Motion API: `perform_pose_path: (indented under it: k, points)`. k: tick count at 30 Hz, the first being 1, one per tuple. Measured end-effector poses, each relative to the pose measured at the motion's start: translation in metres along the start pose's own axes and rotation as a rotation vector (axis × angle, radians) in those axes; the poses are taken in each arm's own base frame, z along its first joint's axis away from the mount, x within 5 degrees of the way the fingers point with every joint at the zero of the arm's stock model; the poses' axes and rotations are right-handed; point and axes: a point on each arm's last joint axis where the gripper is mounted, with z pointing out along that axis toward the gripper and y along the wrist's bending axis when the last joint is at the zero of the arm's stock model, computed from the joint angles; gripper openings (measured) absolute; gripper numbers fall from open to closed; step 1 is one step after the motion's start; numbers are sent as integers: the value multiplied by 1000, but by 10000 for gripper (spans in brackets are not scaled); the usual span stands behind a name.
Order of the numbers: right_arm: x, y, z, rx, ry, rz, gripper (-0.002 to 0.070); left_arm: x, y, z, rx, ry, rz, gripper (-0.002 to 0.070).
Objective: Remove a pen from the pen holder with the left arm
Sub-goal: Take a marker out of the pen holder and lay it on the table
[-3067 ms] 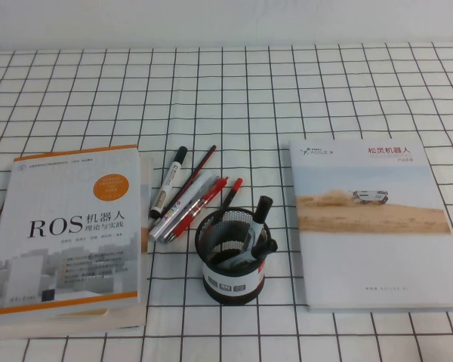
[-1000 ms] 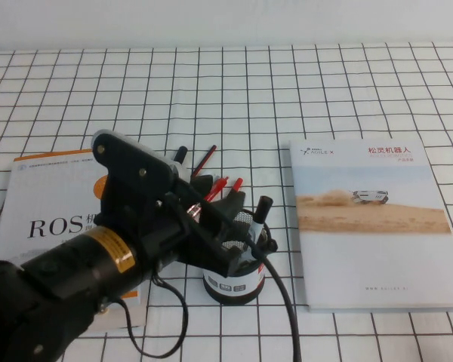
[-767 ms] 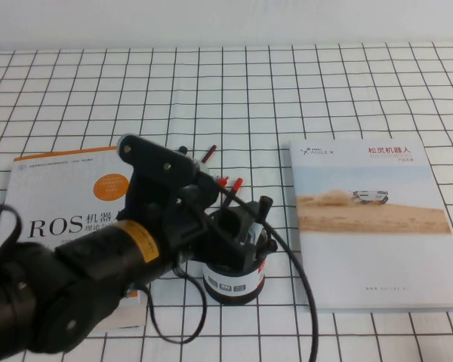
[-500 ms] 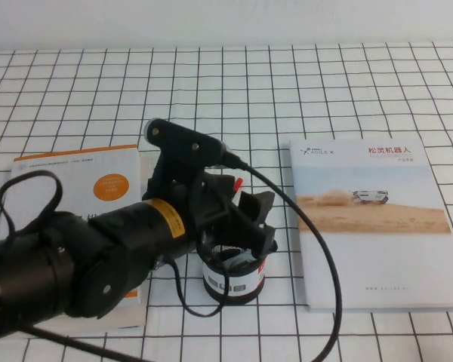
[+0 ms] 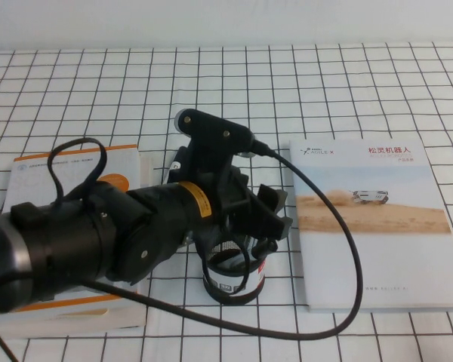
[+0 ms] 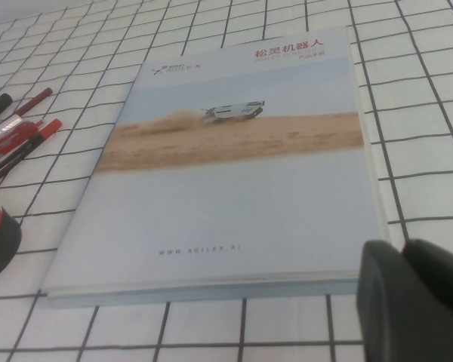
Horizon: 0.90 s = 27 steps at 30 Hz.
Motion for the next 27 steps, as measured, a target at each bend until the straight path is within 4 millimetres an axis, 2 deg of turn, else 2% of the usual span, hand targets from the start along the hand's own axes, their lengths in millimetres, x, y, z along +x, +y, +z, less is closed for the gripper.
perform_pose_path:
  k: [12,19,24,27]
  points:
    - [0,0,0,0,0,0,-12,12,1,21,-3,28,28,411]
    - [0,0,0,0,0,0,-12,12,1,30,1,-11,24,390]
    - [0,0,0,0,0,0,-13,12,1,31,1,-14,24,314]
    - [0,0,0,0,0,0,-13,14,1,33,1,-6,26,225]
